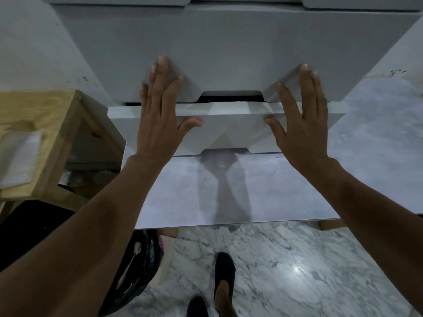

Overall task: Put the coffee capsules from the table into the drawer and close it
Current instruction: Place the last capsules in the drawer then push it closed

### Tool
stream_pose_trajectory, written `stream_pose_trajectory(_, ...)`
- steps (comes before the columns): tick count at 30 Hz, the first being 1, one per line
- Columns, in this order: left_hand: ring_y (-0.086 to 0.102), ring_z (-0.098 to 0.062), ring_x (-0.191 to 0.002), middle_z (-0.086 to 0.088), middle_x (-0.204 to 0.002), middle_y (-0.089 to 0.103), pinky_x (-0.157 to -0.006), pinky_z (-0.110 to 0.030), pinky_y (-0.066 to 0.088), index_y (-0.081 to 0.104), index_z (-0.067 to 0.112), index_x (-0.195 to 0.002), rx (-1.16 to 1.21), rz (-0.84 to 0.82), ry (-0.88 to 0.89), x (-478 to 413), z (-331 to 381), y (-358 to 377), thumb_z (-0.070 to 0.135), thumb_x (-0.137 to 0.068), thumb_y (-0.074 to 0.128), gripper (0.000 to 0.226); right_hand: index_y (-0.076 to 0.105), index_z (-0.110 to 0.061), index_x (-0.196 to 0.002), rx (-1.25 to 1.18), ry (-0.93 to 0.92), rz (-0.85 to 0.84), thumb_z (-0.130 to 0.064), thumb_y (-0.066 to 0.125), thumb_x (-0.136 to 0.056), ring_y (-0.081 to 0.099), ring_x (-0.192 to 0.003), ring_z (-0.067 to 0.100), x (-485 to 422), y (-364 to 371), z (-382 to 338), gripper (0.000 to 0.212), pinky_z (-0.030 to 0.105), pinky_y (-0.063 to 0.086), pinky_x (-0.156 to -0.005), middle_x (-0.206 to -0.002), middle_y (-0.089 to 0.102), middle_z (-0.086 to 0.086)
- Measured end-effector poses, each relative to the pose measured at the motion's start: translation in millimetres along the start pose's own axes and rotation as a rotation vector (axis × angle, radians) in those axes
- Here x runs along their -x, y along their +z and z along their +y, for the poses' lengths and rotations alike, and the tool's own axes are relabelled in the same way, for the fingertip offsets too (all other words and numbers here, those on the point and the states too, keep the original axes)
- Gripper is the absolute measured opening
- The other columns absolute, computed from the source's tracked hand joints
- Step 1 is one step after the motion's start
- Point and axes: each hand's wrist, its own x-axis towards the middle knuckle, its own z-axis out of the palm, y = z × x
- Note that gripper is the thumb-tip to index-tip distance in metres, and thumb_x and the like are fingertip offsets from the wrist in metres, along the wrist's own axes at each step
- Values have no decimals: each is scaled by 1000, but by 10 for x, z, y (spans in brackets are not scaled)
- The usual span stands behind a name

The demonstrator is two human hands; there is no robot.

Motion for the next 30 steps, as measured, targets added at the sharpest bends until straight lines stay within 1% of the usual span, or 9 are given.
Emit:
stream_pose_trajectory(4, 18, -40, -139, -33, -146, 26, -115, -52, 20, 47, 6, -124, -7, 1, 25, 19, -74, -5, 39, -78, 71, 61, 62, -18, -111, 44, 25, 52, -40, 62, -88, 43, -130, 37, 4, 13, 9, 31, 46, 43, -99, -142, 44, 20)
stream_pose_trajectory(6, 20, -39, -138, -32, -146, 27, -115, -53, 22, 44, 2, -129, -12, 27, 4, 10, -51, 0, 43, -79, 68, 69, 57, -20, -120, 46, 40, 46, -44, 63, -86, 42, -130, 36, -15, 22, 8, 42, 44, 41, -102, -143, 43, 19)
stream_pose_trajectory(9, 21, -41, -137, -33, -144, 28, -114, -54, 22, 33, -4, -138, -29, 70, -9, -9, 12, 27, 46, -80, 63, 82, 35, -21, -142, 92, 90, 2, -57, 59, -82, 31, -139, 35, -91, -12, 21, 75, 47, 31, -111, -150, 32, 20)
stream_pose_trajectory(12, 20, -42, -137, -33, -145, 28, -115, -53, 18, 29, -6, -139, -40, 75, -30, -16, 27, 62, 47, -81, 61, 85, 23, -20, -149, 130, 122, 2, -65, 58, -79, 24, -143, 35, -129, -17, 7, 90, 51, 26, -113, -154, 23, 21)
stream_pose_trajectory(15, 21, -43, -136, -33, -144, 29, -114, -52, 17, 28, -5, -139, -57, 95, -27, -12, 22, 104, 48, -81, 62, 85, 23, -17, -149, 140, 114, 46, -64, 58, -76, 26, -142, 35, -111, 43, -12, 94, 51, 30, -111, -153, 25, 22)
stream_pose_trajectory(18, 23, -41, -135, -28, -145, 26, -114, -51, 20, 28, -3, -138, -100, 136, -7, -26, 26, 142, 44, -76, 66, 87, 25, -15, -148, 138, 96, 103, -67, 48, -78, 28, -141, 36, -128, 116, 3, 89, 47, 29, -113, -151, 28, 25)
stream_pose_trajectory(22, 26, -37, -133, -24, -144, 32, -113, -49, 24, 28, 1, -138, -204, 195, -59, -29, 66, 230, 46, -75, 69, 87, 27, -14, -144, 151, 123, 187, -63, 61, -77, 31, -138, 36, -151, 254, 10, 89, 39, 24, -116, -147, 35, 25)
stream_pose_trajectory(27, 26, -36, -132, -18, -143, 23, -112, -46, 23, 27, 2, -137, -255, 210, -42, -36, 56, 269, 48, -73, 69, 89, 20, -15, -144, 156, 152, 166, -58, 62, -78, 24, -138, 36, -138, 333, -18, 89, 48, 29, -114, -148, 35, 25)
stream_pose_trajectory(30, 28, -37, -132, -28, -141, 38, -112, -48, 25, 30, 1, -137, -280, 217, -55, -36, 51, 274, 50, -77, 66, 86, 20, -15, -144, 166, 151, 176, -58, 62, -79, 23, -138, 35, -132, 345, -7, 88, 51, 31, -112, -147, 36, 25)
